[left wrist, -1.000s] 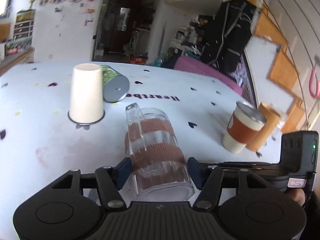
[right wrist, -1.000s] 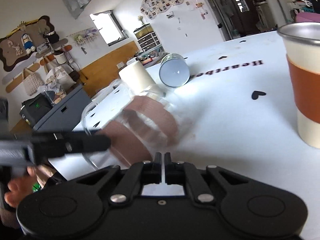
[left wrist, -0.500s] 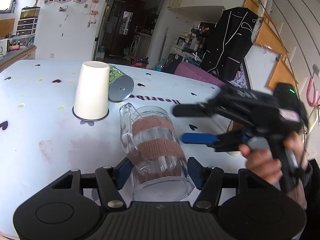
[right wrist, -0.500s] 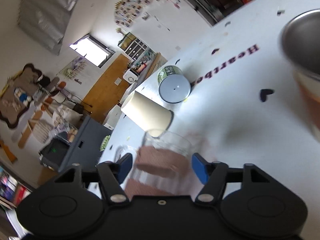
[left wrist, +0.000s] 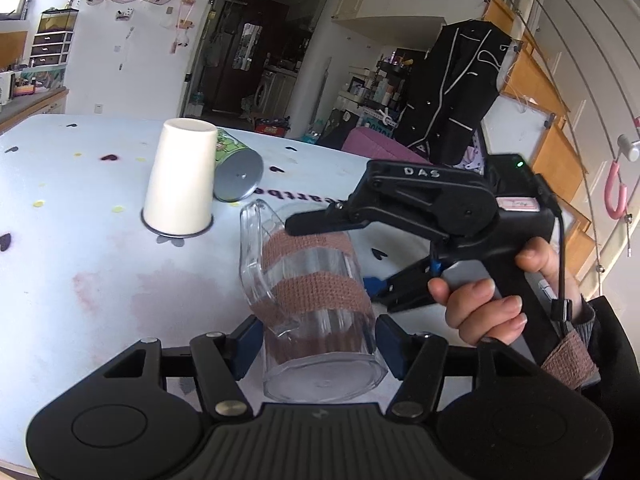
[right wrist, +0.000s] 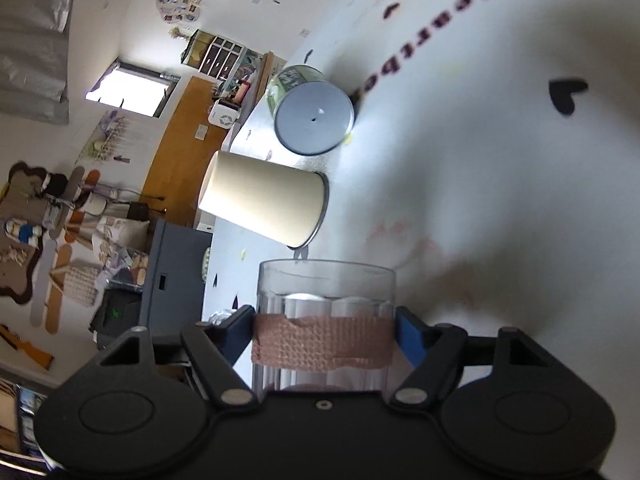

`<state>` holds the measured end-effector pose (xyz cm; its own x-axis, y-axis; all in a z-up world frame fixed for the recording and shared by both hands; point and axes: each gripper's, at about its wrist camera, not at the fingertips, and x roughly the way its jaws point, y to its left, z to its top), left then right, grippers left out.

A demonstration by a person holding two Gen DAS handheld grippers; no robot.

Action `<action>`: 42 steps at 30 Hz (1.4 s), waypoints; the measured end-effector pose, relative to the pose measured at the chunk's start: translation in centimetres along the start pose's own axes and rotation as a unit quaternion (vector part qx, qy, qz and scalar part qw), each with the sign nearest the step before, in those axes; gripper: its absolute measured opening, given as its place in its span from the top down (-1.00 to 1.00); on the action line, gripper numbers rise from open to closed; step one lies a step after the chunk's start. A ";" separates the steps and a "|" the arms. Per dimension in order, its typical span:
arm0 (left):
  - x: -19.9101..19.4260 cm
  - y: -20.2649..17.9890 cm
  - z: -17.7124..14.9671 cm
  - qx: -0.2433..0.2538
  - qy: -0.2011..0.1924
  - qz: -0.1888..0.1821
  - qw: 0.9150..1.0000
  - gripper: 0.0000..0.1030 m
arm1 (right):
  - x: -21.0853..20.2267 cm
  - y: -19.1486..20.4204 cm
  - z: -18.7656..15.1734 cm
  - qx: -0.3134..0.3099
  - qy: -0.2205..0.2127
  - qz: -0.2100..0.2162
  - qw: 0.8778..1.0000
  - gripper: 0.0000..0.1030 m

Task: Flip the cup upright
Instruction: 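Lower the upright glass mug onto the table and open the left tool, then withdraw the left tool from the glass mug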

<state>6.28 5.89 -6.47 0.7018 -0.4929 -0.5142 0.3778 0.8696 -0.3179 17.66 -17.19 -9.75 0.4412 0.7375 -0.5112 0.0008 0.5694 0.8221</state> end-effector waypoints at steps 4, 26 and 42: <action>0.6 -0.8 -0.3 0.005 -0.002 -0.013 1.000 -0.24 | -2.1 2.3 -0.7 -0.089 -0.036 -0.016 0.995 -0.46; 5.8 -3.7 -2.4 0.026 -0.008 -0.009 1.000 -0.19 | -10.1 6.3 -8.7 -0.441 -0.218 -0.197 0.848 -0.44; 9.5 -5.2 -1.7 0.021 -0.002 -0.019 1.000 -0.19 | -10.5 4.3 -7.2 -0.417 -0.272 -0.229 0.836 -0.44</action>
<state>9.98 -3.35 -11.07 0.6892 -0.5259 -0.4983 0.4292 0.8505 -0.3040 6.54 -19.86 -2.63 0.9096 0.2282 -0.3472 -0.2453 0.9694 -0.0055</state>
